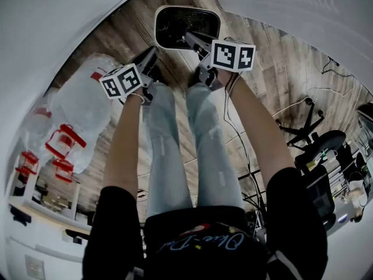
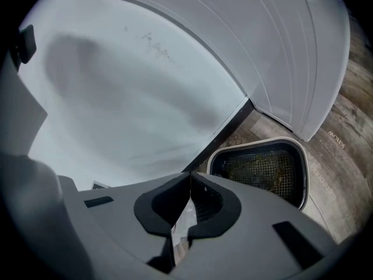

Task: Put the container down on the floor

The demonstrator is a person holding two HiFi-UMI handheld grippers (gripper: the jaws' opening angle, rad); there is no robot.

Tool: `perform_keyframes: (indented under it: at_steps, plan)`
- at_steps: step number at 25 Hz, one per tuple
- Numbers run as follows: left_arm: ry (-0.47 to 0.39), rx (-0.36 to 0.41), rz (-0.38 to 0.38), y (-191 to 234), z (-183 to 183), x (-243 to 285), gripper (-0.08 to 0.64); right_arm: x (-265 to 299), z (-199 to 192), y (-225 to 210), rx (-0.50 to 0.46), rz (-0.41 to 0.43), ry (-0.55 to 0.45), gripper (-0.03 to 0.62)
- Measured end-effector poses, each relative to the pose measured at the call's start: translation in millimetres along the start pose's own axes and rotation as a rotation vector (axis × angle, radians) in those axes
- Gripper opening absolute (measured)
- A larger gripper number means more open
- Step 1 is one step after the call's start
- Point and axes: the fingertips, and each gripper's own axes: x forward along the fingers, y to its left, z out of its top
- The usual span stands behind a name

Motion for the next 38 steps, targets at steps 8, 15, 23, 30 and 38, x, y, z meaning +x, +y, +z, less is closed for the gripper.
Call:
perform_keyframes:
  at_steps: [8,15,23,30,38]
  plan:
    - [-0.023,0.044,-0.066,-29,9,-2,0.007,-15,7,7,0.015,-0.016,-0.071,-0.002]
    - [-0.073,0.045,-0.145,-68,23,-10,0.005,-35,11,31,-0.021,-0.010,-0.080,-0.002]
    - [-0.143,0.150,-0.173,-119,42,-30,0.005,-77,30,62,-0.080,0.019,-0.177,-0.002]
    - [-0.198,0.232,-0.204,-163,57,-66,0.005,-120,46,100,-0.177,0.029,-0.242,-0.002]
    - [-0.253,0.326,-0.190,-210,66,-106,0.005,-161,55,139,-0.200,0.018,-0.327,-0.002]
